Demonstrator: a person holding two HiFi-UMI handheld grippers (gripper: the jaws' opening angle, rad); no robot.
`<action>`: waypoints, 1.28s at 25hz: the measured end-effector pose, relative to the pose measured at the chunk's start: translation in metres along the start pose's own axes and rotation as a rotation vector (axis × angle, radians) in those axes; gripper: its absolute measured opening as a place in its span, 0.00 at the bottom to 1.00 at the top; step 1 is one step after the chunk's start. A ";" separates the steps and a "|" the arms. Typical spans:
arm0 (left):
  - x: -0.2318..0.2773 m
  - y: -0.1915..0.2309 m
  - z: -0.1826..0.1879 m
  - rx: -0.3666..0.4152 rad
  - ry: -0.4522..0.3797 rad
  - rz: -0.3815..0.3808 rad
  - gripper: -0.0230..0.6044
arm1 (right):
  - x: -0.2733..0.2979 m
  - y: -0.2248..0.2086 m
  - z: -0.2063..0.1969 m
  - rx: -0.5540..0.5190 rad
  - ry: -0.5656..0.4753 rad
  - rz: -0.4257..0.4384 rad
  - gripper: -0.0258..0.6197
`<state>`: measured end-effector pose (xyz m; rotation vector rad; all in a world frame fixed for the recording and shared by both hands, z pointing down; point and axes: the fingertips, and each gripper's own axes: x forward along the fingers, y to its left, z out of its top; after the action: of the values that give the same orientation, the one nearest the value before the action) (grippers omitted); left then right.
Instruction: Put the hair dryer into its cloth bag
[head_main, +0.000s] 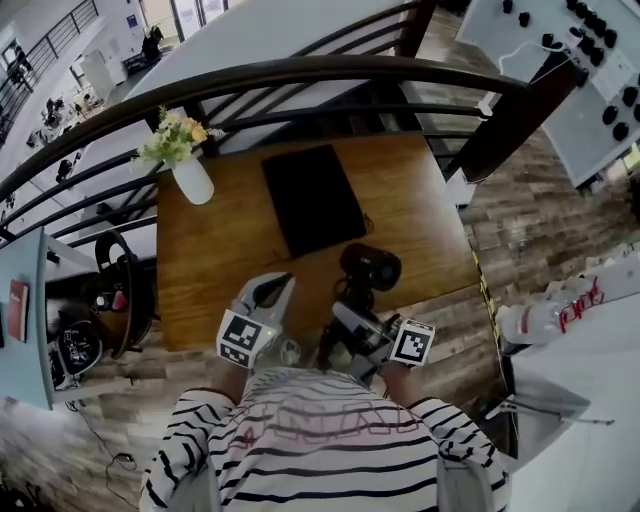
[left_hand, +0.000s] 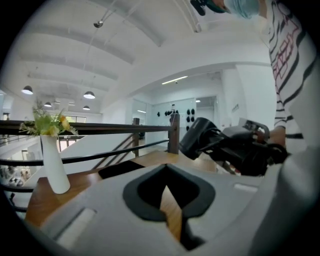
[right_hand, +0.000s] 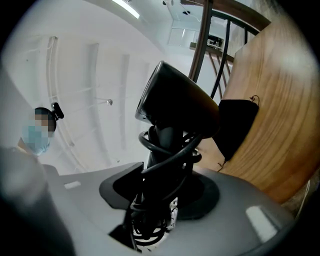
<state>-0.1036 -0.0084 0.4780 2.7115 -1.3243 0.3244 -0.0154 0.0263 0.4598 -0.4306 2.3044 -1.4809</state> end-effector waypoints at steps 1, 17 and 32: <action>0.004 0.006 -0.002 0.012 0.015 -0.020 0.04 | 0.005 -0.001 0.000 -0.004 -0.010 -0.009 0.33; 0.089 0.045 -0.057 0.157 0.208 -0.162 0.23 | 0.025 -0.027 0.013 -0.003 -0.085 -0.071 0.33; 0.165 0.050 -0.125 0.274 0.448 -0.212 0.28 | 0.019 -0.073 0.047 0.030 0.099 -0.037 0.33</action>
<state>-0.0622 -0.1420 0.6386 2.7176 -0.9166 1.0829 -0.0064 -0.0492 0.5061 -0.4024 2.3583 -1.5857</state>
